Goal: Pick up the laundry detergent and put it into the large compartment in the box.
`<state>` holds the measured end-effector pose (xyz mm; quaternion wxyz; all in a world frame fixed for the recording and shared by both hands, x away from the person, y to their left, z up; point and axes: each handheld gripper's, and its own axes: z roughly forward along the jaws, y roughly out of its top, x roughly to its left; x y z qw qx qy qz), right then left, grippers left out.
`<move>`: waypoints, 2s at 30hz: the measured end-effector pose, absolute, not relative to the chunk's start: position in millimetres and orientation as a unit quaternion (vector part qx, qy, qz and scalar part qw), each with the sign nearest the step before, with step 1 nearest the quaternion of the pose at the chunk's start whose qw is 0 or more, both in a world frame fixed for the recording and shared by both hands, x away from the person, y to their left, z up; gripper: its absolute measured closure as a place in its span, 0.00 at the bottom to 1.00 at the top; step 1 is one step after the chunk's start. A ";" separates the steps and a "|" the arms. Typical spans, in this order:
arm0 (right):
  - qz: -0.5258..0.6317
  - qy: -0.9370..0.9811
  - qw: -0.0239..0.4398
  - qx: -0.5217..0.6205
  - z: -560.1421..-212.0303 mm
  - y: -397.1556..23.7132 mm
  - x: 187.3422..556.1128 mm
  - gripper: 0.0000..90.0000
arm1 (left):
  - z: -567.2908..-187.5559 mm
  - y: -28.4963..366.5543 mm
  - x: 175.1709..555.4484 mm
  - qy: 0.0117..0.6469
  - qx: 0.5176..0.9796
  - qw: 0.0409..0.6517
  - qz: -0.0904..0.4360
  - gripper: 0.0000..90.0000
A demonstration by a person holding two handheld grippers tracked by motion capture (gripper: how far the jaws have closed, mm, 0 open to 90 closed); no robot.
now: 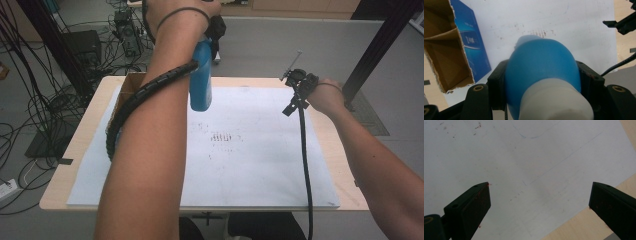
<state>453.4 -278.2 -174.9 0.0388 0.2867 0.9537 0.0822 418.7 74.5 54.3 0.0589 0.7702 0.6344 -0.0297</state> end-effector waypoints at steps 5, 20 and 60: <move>0.081 0.955 0.035 0.284 -175.6 -275.7 454.8 0.04 | 50.4 101.0 415.7 0.652 0.756 0.060 -0.025 0.42; 0.064 0.958 -0.009 0.280 -179.8 -270.8 471.4 0.04 | 44.9 191.6 394.5 0.701 0.710 0.064 0.006 0.42; 0.067 0.954 -0.025 0.292 -178.1 -280.8 476.5 0.04 | -8.2 246.0 411.5 0.679 0.732 0.049 0.003 0.42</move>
